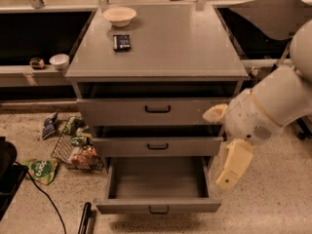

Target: Close bottom drawer

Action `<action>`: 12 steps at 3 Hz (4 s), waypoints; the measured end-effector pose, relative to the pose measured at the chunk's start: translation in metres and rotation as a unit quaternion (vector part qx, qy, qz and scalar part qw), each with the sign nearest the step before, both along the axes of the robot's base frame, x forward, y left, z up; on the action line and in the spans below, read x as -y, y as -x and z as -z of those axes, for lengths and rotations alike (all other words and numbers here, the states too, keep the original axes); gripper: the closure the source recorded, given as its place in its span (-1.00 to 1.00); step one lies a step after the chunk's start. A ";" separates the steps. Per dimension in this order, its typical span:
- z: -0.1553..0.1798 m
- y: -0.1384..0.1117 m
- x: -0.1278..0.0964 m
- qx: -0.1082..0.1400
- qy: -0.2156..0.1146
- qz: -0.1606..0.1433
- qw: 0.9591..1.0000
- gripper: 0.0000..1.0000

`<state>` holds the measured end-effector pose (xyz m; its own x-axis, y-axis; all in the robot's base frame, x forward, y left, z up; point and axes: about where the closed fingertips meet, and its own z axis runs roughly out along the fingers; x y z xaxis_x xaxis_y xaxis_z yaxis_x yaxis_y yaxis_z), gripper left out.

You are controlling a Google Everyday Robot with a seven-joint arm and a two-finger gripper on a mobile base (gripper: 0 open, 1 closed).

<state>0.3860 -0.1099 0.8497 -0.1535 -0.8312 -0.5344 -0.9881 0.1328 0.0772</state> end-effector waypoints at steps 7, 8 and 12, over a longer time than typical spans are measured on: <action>0.199 0.003 -0.075 -0.008 -0.056 -0.085 0.995 -1.00; 0.217 0.006 -0.079 -0.013 -0.051 -0.085 0.995 -1.00; 0.428 0.027 -0.123 -0.022 -0.042 -0.120 0.992 -1.00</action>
Offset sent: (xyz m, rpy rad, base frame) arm -0.0103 0.0090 -0.0081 0.0174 0.0328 0.0119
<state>0.3590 0.0129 0.4220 0.0176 -0.7995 -0.6005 -0.9860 -0.1136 0.1223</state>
